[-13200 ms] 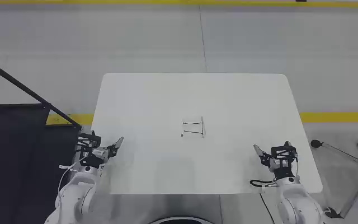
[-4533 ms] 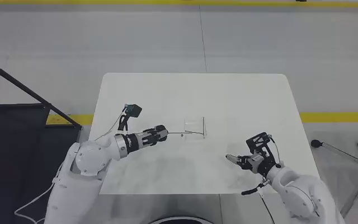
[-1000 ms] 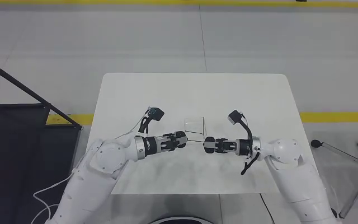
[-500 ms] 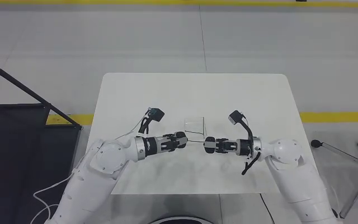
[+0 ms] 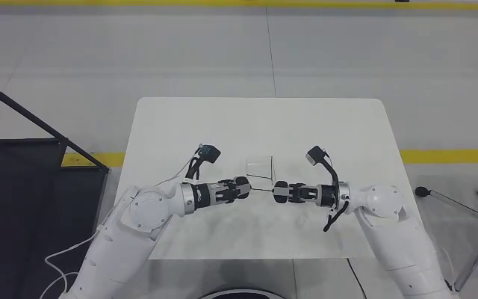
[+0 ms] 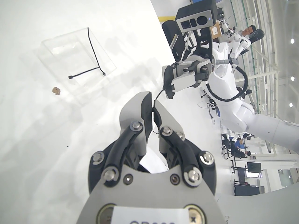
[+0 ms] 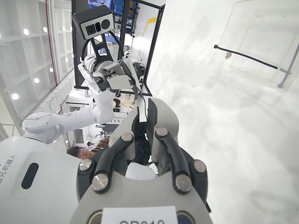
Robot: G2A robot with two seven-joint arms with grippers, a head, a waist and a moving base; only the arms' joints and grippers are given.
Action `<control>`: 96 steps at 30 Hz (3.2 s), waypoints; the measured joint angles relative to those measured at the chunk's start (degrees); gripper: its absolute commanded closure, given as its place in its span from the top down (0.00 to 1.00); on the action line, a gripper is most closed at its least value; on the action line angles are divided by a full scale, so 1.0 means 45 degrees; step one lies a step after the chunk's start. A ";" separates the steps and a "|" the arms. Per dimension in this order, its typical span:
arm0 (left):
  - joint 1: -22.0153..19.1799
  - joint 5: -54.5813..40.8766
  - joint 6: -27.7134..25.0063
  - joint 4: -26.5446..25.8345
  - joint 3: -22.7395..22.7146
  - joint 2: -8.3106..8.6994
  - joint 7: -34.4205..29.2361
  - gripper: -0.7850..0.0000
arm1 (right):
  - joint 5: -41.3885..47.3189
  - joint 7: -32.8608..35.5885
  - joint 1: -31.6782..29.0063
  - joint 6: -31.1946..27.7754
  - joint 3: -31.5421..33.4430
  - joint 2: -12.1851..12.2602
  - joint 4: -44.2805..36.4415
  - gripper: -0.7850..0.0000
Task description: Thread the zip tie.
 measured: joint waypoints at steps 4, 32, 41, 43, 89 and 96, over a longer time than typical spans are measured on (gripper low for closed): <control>-0.0005 -0.0016 0.0031 -0.0003 0.0025 0.0019 0.0018 0.00 | 0.0010 -0.0025 0.0020 0.0039 -0.0028 0.0018 0.0008 0.05; 0.1267 -0.1321 -0.0874 -0.0522 -0.0394 -0.0085 0.4590 1.00 | 0.1035 -0.2121 -0.1391 -0.0122 0.0771 0.0194 -0.1309 0.00; 0.1932 0.0111 -0.1595 -0.0590 0.0569 -0.0286 0.7183 1.00 | 0.1454 -0.2698 -0.1875 0.0012 0.0941 0.0200 -0.1701 0.00; 0.1930 0.0095 -0.1595 -0.0590 0.0559 -0.0285 0.7167 1.00 | 0.1452 -0.2694 -0.1873 0.0008 0.0940 0.0200 -0.1699 0.00; 0.0677 0.1771 -0.6280 0.3928 0.4161 -0.1894 1.4201 0.36 | 0.1101 -0.4081 -0.2513 -0.1099 0.0771 0.0050 -0.2084 0.00; 0.0597 0.1730 -0.6532 0.4130 0.4112 -0.2044 1.4213 0.26 | 0.0940 -0.4027 -0.2467 -0.1089 0.0720 0.0044 -0.2037 0.00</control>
